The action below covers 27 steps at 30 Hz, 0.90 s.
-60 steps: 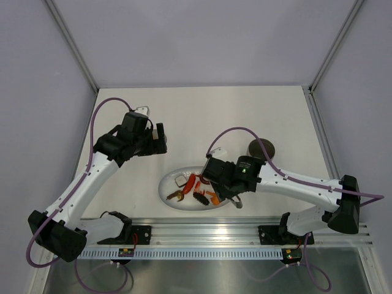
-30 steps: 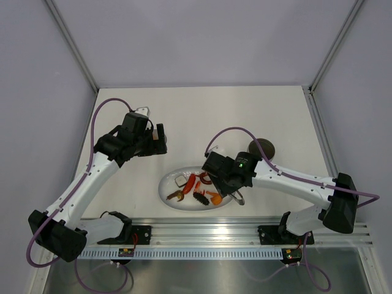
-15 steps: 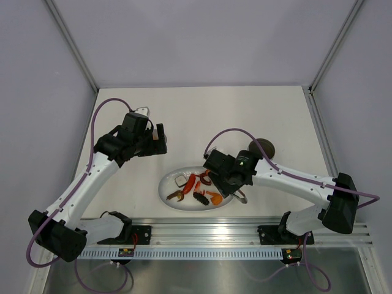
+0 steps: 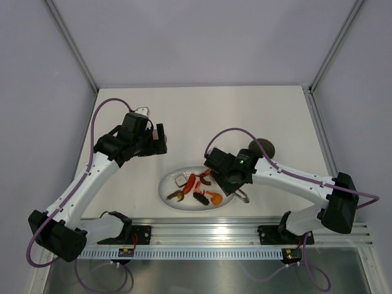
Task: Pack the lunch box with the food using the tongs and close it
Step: Pick up the fake food from the plate.
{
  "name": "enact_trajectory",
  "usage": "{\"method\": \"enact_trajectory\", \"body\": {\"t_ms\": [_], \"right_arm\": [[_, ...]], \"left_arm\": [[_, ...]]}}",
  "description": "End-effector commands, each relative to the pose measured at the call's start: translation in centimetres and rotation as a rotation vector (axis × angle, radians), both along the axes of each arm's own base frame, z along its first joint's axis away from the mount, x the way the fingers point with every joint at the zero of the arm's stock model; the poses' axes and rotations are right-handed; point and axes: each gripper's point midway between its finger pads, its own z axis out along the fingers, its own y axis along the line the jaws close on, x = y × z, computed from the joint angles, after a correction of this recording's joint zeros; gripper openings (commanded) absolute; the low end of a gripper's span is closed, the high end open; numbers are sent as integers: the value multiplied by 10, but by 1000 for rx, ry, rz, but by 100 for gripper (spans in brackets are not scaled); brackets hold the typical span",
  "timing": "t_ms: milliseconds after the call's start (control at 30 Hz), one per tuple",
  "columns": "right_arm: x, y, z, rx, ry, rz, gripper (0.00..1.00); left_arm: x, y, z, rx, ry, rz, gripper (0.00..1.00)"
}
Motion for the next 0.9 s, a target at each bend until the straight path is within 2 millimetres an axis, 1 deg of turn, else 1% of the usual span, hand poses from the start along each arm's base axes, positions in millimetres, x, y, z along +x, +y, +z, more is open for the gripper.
{"method": "enact_trajectory", "body": {"t_ms": [0,133,167,200,400,567,633,667,733,867], "right_arm": [[4,-5,12,-4,-15,10,39],[5,-5,27,19,-33,1,27],[4,-6,30,21,-36,2,26],[3,-9,34,18,-38,-3,25],[1,-14,57,55,-63,-22,22],[0,-20,67,55,-73,-31,19],[0,-21,72,58,-82,-36,18],[1,-24,74,46,-88,-41,18],[3,-24,82,59,-107,-50,18],[11,-32,102,64,-175,-88,18]], "left_arm": [[5,-4,11,-29,-47,-2,99],[5,-4,11,-29,-49,-5,99],[5,-3,11,-28,-50,-2,99],[5,-3,11,-28,-50,-2,99],[6,-4,11,-30,-49,-4,99],[7,-6,11,-32,-48,-8,99],[7,-6,11,-31,-48,-9,99],[7,-6,11,-30,-47,-9,99],[8,-5,11,-30,-48,-7,99],[8,-5,10,-26,-47,-5,99]]}}
